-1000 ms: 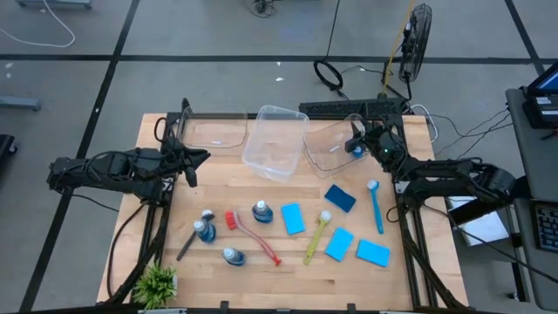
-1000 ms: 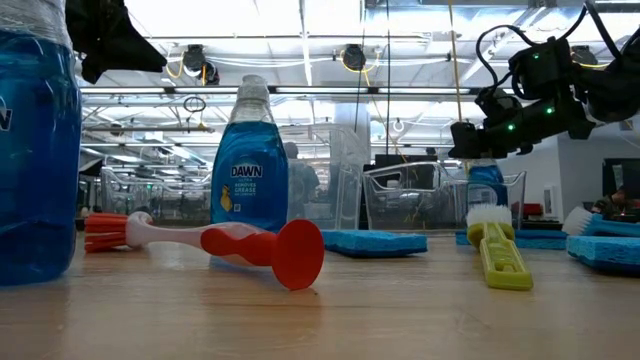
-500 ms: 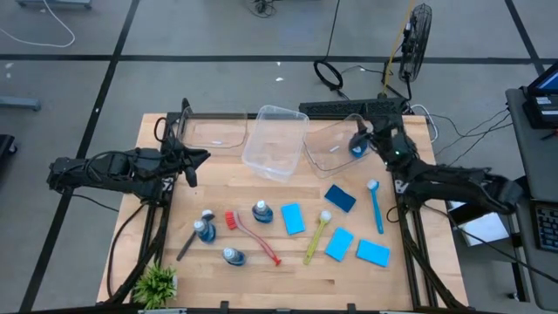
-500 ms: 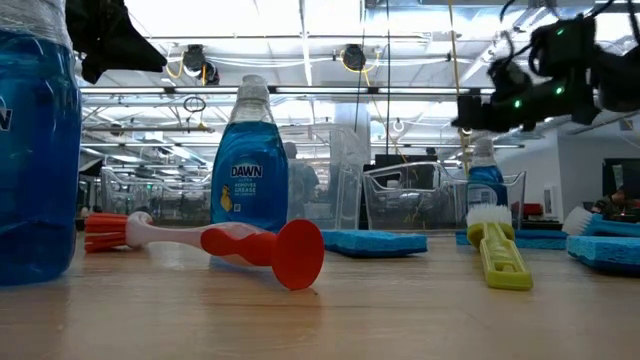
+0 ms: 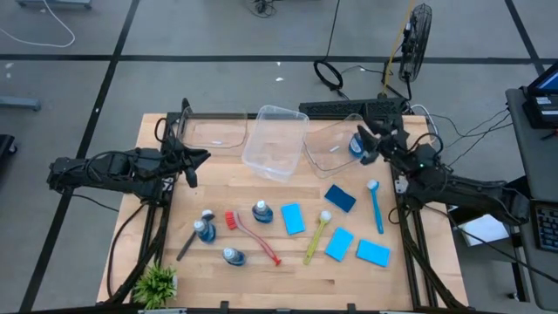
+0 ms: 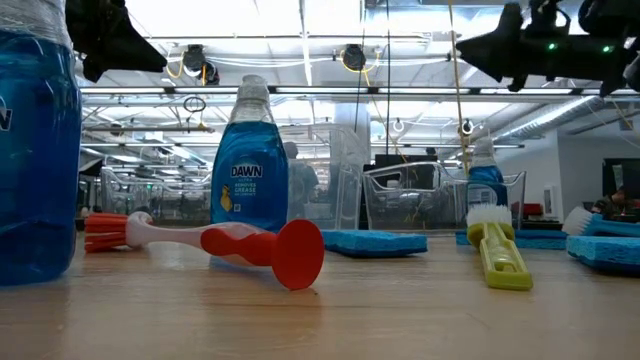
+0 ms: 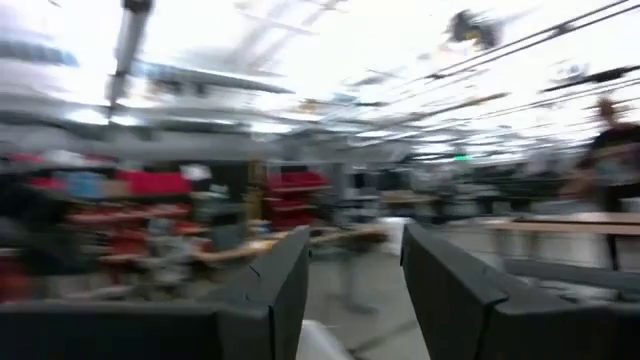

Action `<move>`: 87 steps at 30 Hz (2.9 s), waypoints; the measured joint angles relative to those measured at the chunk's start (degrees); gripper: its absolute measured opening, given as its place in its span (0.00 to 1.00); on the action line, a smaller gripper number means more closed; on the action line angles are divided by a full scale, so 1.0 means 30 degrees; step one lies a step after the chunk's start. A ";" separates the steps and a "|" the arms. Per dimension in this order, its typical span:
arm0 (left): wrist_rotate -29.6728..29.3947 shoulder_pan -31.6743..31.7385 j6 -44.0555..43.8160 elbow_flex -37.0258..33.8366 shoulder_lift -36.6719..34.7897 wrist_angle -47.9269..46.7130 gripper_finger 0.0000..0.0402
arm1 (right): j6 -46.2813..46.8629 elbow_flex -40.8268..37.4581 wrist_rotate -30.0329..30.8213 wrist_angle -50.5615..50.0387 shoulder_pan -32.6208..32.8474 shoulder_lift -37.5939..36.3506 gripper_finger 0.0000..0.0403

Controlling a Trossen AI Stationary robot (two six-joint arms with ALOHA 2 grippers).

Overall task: Pick & Place Kitchen Sink Supplies
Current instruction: Put the blue dish soap into the right transparent bin

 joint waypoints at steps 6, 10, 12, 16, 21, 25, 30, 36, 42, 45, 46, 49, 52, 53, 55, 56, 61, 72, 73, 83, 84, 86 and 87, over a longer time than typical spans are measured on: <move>0.0000 -0.0002 -0.0007 0.0000 0.0000 0.0000 0.18 | 0.2836 0.0000 -0.3151 -0.1873 0.1498 -0.0535 0.30; 0.0011 0.0000 -0.0020 0.0000 0.0000 0.0000 0.18 | 0.4315 -0.0007 -0.4864 -0.3154 0.2552 -0.0531 0.25; 0.0228 0.0002 0.0085 0.0000 -0.0003 -0.0001 0.18 | 0.4894 -0.0007 -0.5198 -0.4035 0.3045 -0.0528 0.22; 0.0751 0.0005 0.0386 0.0000 0.0000 -0.0006 0.18 | 0.5278 -0.0015 -0.5162 -0.6037 0.3958 -0.0528 0.17; 0.1009 -0.0016 0.0285 0.0000 0.0000 0.0000 0.18 | 0.5226 -0.0015 -0.5048 -0.8241 0.4395 -0.0535 0.13; 0.1066 -0.0045 0.0000 0.0000 0.0000 0.0007 0.18 | 0.5151 -0.0015 -0.5059 -1.0208 0.4392 -0.0535 0.13; 0.1575 -0.0045 -0.0424 0.0048 0.0000 0.0291 0.18 | 0.4539 -0.0015 -0.5073 -1.1055 0.4392 -0.0716 0.13; 0.1934 -0.0045 -0.0692 0.0968 0.0651 0.0308 0.18 | 0.4126 -0.0015 -0.5683 -1.1454 0.4392 -0.1811 0.13; 0.2677 -0.0058 -0.0537 0.3479 0.3157 -0.1166 0.18 | 0.3804 -0.0015 -0.5700 -1.2562 0.4392 -0.3722 0.14; 0.2996 -0.0060 -0.0563 0.5129 0.4720 -0.2948 0.18 | 0.3635 -0.0015 -0.5707 -1.3056 0.4392 -0.4662 0.13; 0.3097 -0.0060 -0.0561 0.5679 0.5257 -0.3579 0.18 | 0.3631 -0.0015 -0.5704 -1.3243 0.4392 -0.4941 0.13; 0.3629 -0.0069 -0.0634 0.7223 0.6733 -0.4795 0.18 | 0.3623 -0.0015 -0.5707 -1.3790 0.4392 -0.5615 0.14; 0.3978 -0.0349 -0.0627 0.8561 0.8080 -0.5540 0.18 | 0.3605 -0.0015 -0.5709 -1.4085 0.4392 -0.6186 0.14; 0.3997 -0.0515 -0.0628 0.8976 0.8552 -0.5816 0.18 | 0.3551 -0.0015 -0.5707 -1.4184 0.4392 -0.6383 0.13; 0.4014 -0.0948 -0.0634 0.9857 0.9377 -0.6479 0.18 | 0.3508 -0.0015 -0.5714 -1.4414 0.4392 -0.6759 0.14; 0.4014 -0.1190 -0.0638 1.0332 0.9787 -0.6916 0.18 | 0.3485 -0.0015 -0.5717 -1.4602 0.4392 -0.6956 0.14; 0.3985 -0.2390 -0.1869 1.2707 1.1810 -0.9500 0.18 | 0.3485 -0.0015 -0.5722 -1.5480 0.4392 -0.7986 0.13; 0.4212 -0.5106 -0.6621 1.6229 1.5171 -1.4337 0.18 | 0.3500 -0.0015 -0.5729 -1.6470 0.4392 -0.9751 0.13; 0.4532 -0.5317 -0.7619 1.6432 1.5376 -1.5028 0.18 | 0.3504 -0.0015 -0.5729 -1.6475 0.4392 -0.9841 0.13; 0.9424 -0.7440 -2.0299 1.6721 1.6196 -1.9844 0.18 | 0.3551 -0.0007 -0.5733 -1.6758 0.4392 -1.0145 0.14; 0.9593 -0.7771 -2.1361 1.6721 1.6196 -2.0040 0.18 | 0.3551 -0.0007 -0.5729 -1.6747 0.4392 -1.0145 0.14; 0.9432 -0.8456 -2.3359 1.6721 1.6160 -2.0084 0.18 | 0.3551 -0.0007 -0.5736 -1.6760 0.4392 -1.0145 0.14; 0.9162 -0.8823 -2.4329 1.6721 1.6160 -2.0069 0.18 | 0.3551 -0.0007 -0.5732 -1.6753 0.4392 -1.0145 0.13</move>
